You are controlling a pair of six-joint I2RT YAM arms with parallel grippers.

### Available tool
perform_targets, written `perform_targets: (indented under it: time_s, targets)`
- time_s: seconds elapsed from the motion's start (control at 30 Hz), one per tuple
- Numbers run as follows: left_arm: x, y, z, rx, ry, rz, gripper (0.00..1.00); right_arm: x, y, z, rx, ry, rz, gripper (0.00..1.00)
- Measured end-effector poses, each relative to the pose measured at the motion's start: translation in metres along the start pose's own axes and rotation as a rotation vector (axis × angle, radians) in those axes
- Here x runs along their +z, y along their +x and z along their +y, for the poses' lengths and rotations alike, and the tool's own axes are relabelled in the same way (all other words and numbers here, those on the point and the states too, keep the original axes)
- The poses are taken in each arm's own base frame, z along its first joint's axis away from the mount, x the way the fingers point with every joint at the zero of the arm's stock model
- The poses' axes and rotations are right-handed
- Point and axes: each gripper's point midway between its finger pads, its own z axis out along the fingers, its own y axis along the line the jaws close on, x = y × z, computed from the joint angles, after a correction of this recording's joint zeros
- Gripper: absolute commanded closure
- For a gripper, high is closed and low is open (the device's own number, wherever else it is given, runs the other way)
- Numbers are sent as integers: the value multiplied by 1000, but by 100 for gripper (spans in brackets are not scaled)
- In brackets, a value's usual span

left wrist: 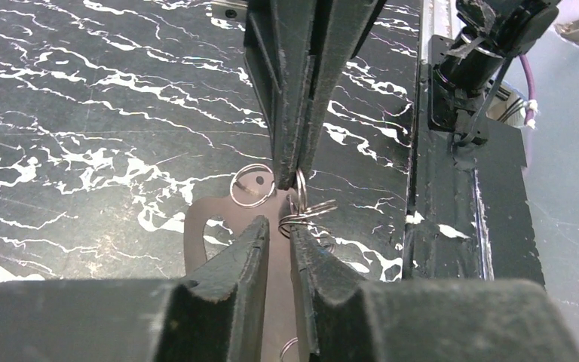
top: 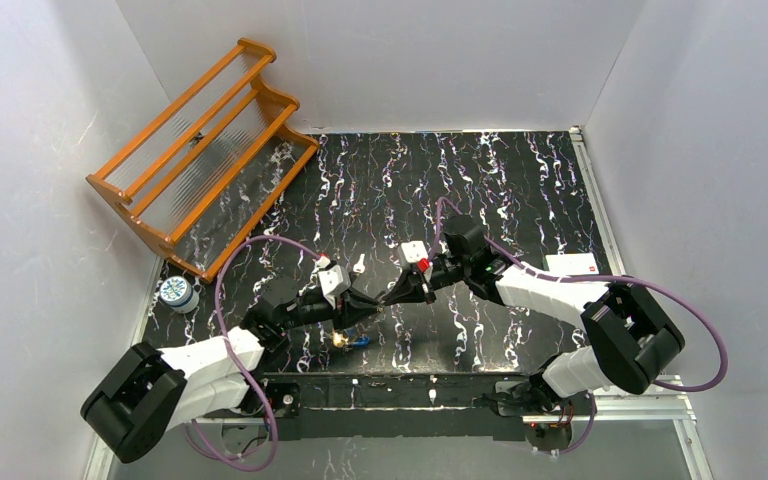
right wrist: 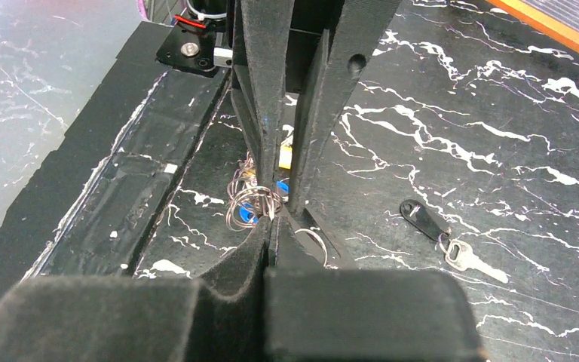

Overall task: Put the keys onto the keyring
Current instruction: Adjust the keyring.

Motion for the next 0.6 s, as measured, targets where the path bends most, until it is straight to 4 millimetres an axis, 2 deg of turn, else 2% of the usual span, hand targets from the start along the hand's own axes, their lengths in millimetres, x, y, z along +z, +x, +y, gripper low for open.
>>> perform_targets:
  time_s: [0.1, 0.4, 0.6]
  targets:
    - [1, 1, -3, 1, 19, 1, 100, 0, 1, 0, 2, 0, 2, 99]
    - [2, 3, -5, -12, 34, 4, 100, -2, 3, 1, 2, -4, 8, 99]
    - [1, 0, -4, -101, -1, -6, 100, -2, 0, 1, -30, -3, 4, 99]
